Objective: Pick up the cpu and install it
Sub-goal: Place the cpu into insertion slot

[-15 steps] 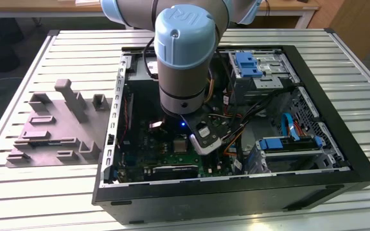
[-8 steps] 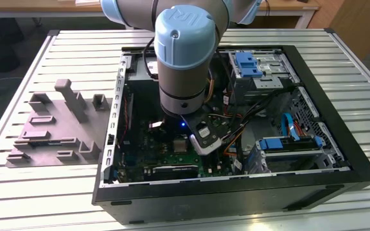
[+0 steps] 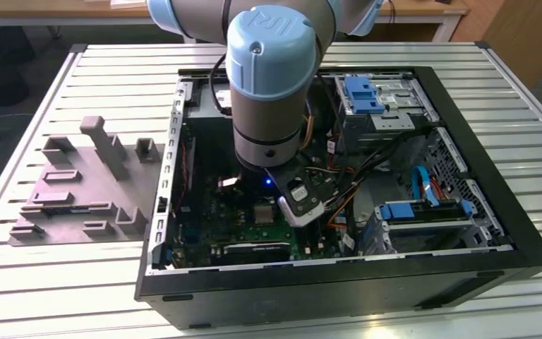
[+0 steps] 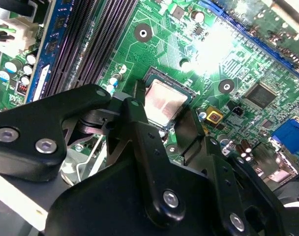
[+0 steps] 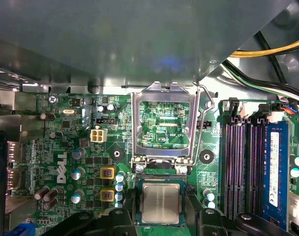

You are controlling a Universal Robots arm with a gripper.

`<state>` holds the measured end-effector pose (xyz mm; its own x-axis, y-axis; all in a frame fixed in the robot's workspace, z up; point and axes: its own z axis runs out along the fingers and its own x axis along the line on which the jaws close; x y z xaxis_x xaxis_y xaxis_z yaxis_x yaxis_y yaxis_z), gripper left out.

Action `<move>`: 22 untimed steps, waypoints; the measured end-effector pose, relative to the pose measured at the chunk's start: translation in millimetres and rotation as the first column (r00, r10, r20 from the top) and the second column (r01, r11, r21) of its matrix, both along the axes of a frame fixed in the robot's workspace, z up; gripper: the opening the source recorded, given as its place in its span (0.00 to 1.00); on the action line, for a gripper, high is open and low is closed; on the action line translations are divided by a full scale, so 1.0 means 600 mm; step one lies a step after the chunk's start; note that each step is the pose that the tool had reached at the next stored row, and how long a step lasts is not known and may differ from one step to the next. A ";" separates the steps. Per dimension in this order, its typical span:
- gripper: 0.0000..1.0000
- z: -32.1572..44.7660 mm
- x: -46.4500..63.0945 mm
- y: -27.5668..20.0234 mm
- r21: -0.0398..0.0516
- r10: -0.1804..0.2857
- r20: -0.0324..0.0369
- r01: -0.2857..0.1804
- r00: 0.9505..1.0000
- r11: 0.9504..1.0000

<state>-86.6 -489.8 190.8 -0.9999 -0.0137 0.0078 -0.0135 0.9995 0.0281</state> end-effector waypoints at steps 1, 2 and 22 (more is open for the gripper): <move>0.50 0.000 0.000 0.0000 0.000 0.000 0.000 0.000 1.000 1.000; 0.50 0.000 0.000 -0.0001 0.000 0.000 0.000 0.000 1.000 1.000; 0.51 0.001 0.003 0.0000 0.000 0.000 -0.002 0.000 1.000 1.000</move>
